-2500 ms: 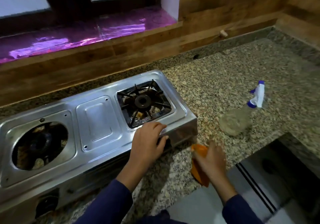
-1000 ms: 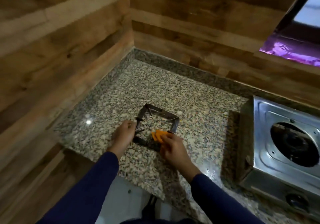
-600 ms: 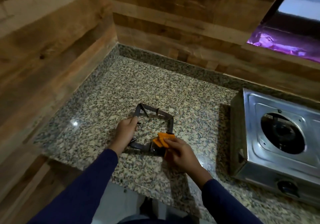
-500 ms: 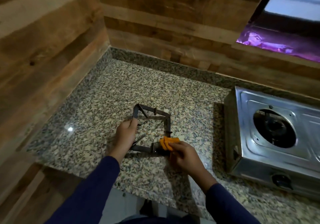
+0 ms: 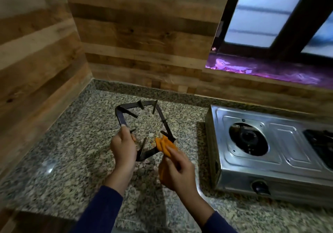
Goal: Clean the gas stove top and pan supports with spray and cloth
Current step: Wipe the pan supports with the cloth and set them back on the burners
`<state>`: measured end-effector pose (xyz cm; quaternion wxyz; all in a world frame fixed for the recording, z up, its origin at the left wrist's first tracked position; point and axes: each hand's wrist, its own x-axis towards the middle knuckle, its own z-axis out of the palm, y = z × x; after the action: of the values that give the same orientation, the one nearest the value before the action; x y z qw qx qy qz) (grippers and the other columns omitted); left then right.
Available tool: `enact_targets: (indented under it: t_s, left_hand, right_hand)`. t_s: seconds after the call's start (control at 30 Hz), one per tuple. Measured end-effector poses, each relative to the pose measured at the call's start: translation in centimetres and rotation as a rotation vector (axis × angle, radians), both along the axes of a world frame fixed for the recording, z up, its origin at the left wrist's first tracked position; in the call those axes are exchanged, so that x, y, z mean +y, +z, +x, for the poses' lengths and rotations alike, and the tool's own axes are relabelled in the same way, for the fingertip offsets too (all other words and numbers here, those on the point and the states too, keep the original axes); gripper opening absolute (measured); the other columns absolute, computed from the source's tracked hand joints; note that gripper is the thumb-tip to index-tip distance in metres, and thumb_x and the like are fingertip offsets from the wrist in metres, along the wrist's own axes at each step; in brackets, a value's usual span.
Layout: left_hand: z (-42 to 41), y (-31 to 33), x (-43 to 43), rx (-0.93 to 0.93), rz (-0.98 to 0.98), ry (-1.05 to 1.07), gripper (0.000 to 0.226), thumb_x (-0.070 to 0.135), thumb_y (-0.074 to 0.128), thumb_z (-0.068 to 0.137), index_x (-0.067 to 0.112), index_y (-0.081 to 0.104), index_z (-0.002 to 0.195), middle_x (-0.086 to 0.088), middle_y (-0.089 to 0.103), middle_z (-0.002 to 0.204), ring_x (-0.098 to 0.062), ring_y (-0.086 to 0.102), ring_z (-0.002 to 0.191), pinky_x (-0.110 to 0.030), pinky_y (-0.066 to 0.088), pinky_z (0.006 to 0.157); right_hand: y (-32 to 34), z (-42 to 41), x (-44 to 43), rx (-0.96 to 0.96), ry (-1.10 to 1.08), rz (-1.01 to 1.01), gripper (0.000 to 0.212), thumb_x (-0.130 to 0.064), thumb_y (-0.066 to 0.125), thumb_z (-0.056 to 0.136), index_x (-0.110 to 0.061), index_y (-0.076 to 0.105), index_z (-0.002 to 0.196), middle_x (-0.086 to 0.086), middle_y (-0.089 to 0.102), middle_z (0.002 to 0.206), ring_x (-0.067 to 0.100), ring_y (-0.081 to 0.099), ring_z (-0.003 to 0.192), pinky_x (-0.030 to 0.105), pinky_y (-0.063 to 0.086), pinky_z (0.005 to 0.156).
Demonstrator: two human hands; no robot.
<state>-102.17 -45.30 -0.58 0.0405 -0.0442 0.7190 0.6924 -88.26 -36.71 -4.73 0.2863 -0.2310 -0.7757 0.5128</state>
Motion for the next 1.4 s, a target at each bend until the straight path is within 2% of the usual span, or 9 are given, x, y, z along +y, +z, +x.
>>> enact_targets:
  t_s: [0.13,0.33,0.4,0.63,0.87,1.0,1.13,1.3,1.4]
  left_hand:
    - [1.4,2.0,0.1,-0.026,0.106,0.122,0.051,0.043,0.036,0.101,0.015,0.045,0.059,0.000,0.040,0.055,-0.020,0.035,0.048,-0.032,0.025,0.053]
    - [7.1,6.0,3.8,0.003,0.243,0.155,0.049,0.045,0.036,0.100,0.014,0.047,0.064,0.000,0.041,0.054,-0.015,0.035,0.043,-0.029,0.026,0.047]
    - [8.6,6.7,4.6,0.044,0.250,0.171,0.049,0.044,0.035,0.101,0.014,0.047,0.063,0.001,0.041,0.054,-0.012,0.036,0.040,-0.029,0.027,0.046]
    - [13.6,4.5,4.4,0.047,0.195,0.196,0.050,0.055,0.038,0.090,0.011,0.047,0.067,-0.010,0.041,0.063,-0.023,0.038,0.058,-0.039,0.029,0.059]
    - [19.2,4.4,4.2,0.118,0.138,-0.011,0.054,0.059,0.039,0.087,0.013,0.048,0.059,-0.007,0.043,0.054,-0.021,0.039,0.048,-0.036,0.030,0.054]
    - [22.5,4.4,4.1,0.113,0.101,-0.088,0.056,0.061,0.038,0.083,0.017,0.049,0.050,-0.003,0.043,0.046,-0.020,0.040,0.043,-0.034,0.030,0.054]
    - [26.4,4.3,5.9,0.138,0.026,-0.201,0.058,0.044,0.033,0.102,0.011,0.047,0.056,-0.001,0.042,0.045,-0.018,0.038,0.041,-0.034,0.029,0.053]
    - [30.3,4.5,10.3,0.228,-0.030,-0.301,0.057,0.033,0.035,0.104,0.004,0.049,0.057,-0.002,0.044,0.045,-0.015,0.041,0.040,-0.028,0.031,0.046]
    - [32.3,3.8,12.5,0.279,-0.046,-0.379,0.056,0.032,0.039,0.104,0.004,0.051,0.056,-0.004,0.049,0.048,-0.013,0.045,0.042,-0.031,0.034,0.051]
  right_hand:
    - [2.9,2.6,1.3,0.141,-0.113,-0.221,0.038,-0.005,0.063,0.093,-0.040,0.069,0.107,-0.013,0.072,0.099,0.001,0.065,0.097,0.015,0.050,0.079]
    - [7.3,3.6,2.6,0.193,0.056,0.714,0.052,-0.001,0.065,0.079,-0.019,0.064,0.128,0.006,0.056,0.121,0.021,0.047,0.110,0.018,0.033,0.096]
    - [6.4,4.7,3.5,0.203,0.108,0.820,0.053,0.004,0.066,0.078,-0.014,0.065,0.128,0.009,0.058,0.115,0.025,0.048,0.102,0.026,0.038,0.091]
    - [8.0,12.6,9.7,0.348,0.088,0.458,0.028,-0.009,0.057,0.090,-0.009,0.071,0.115,0.003,0.061,0.114,0.016,0.055,0.111,0.030,0.045,0.093]
    - [10.0,15.1,17.6,0.134,0.370,0.549,0.032,0.000,0.058,0.086,-0.018,0.075,0.106,-0.003,0.065,0.106,0.019,0.060,0.099,0.035,0.047,0.086]
    - [9.8,20.2,19.1,0.217,0.137,0.168,0.027,-0.002,0.057,0.086,-0.015,0.073,0.103,0.001,0.068,0.105,0.012,0.065,0.101,0.034,0.050,0.086]
    - [11.7,23.3,18.8,0.345,0.050,0.269,0.030,0.001,0.060,0.090,-0.016,0.072,0.112,-0.003,0.067,0.111,0.018,0.063,0.108,0.034,0.050,0.092]
    - [10.8,27.1,20.6,0.053,-0.064,0.488,0.026,-0.009,0.070,0.082,-0.019,0.075,0.106,0.000,0.071,0.091,0.019,0.066,0.086,0.037,0.053,0.074]
    - [10.8,31.0,22.5,-0.091,-0.109,0.174,0.018,-0.010,0.070,0.082,-0.022,0.078,0.094,0.000,0.076,0.086,0.017,0.070,0.084,0.039,0.055,0.078]
